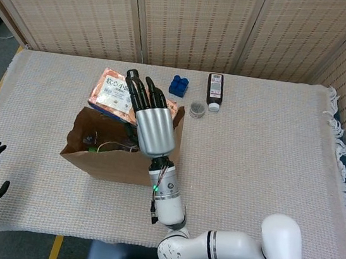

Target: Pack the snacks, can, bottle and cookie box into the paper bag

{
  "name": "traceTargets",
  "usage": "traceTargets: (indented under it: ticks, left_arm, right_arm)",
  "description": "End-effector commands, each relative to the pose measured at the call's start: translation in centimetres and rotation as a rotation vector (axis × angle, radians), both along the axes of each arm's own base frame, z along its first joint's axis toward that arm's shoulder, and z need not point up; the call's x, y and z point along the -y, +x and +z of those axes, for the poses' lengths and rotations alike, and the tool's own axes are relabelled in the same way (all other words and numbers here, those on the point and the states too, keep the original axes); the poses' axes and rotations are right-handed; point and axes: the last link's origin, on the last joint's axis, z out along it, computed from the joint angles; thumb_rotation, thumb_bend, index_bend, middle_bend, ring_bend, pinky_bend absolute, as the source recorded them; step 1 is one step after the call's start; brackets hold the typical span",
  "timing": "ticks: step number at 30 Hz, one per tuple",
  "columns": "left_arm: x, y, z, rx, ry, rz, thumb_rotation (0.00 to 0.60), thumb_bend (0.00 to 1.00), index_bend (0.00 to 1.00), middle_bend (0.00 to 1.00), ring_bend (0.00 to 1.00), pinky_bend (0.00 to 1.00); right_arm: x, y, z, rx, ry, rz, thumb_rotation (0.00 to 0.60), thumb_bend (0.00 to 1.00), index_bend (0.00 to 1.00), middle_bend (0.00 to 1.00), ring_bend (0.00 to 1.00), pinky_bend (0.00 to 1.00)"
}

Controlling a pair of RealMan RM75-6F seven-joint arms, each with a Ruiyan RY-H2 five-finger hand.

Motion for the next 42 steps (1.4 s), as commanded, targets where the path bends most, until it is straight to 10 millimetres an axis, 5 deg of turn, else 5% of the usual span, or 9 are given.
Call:
traceTargets:
  ticks: [1, 12, 20, 29, 34, 42]
  left_arm:
    - [0.0, 0.0, 0.0, 0.0, 0.0, 0.0, 0.6, 0.36, 0.04, 0.0, 0.0, 0.0]
    - [0.0, 0.0, 0.0, 0.003, -0.001, 0.0, 0.6, 0.36, 0.04, 0.0, 0.0, 0.0]
    - [0.1, -0.1, 0.1, 0.004, -0.001, 0.001, 0.6, 0.36, 0.05, 0.0, 0.0, 0.0]
    - [0.2, -0.1, 0.1, 0.005, 0.005, 0.004, 0.6, 0.36, 0.05, 0.0, 0.0, 0.0]
    - [0.2, 0.0, 0.0, -0.002, 0.011, 0.002, 0.6, 0.36, 0.04, 0.0, 0.0, 0.0]
    - [0.0, 0.2, -0.1, -0.004, 0.022, -0.013, 0.6, 0.36, 0.02, 0.0, 0.0, 0.0]
  right_arm:
    - [-0.1, -0.1, 0.0, -0.004, 0.007, 0.0, 0.6, 0.17, 0.0, 0.08, 0.0, 0.17]
    - [-0.7, 0.1, -0.6, 0.015, 0.048, 0.01, 0.6, 0.17, 0.0, 0.08, 0.0, 0.17]
    - [-0.2, -1.0, 2.6, 0.061, -0.017, -0.006, 0.6, 0.17, 0.0, 0.08, 0.0, 0.17]
    - [-1.5, -11.4, 10.0, -0.143, -0.044, -0.135, 0.6, 0.17, 0.0, 0.06, 0.0, 0.13]
    - [-5.8, -19.3, 13.4, -0.248, 0.049, -0.267, 0.6, 0.17, 0.0, 0.04, 0.0, 0.09]
    - [-14.9, -30.3, 15.5, -0.252, 0.15, -0.365, 0.6, 0.17, 0.0, 0.01, 0.0, 0.04]
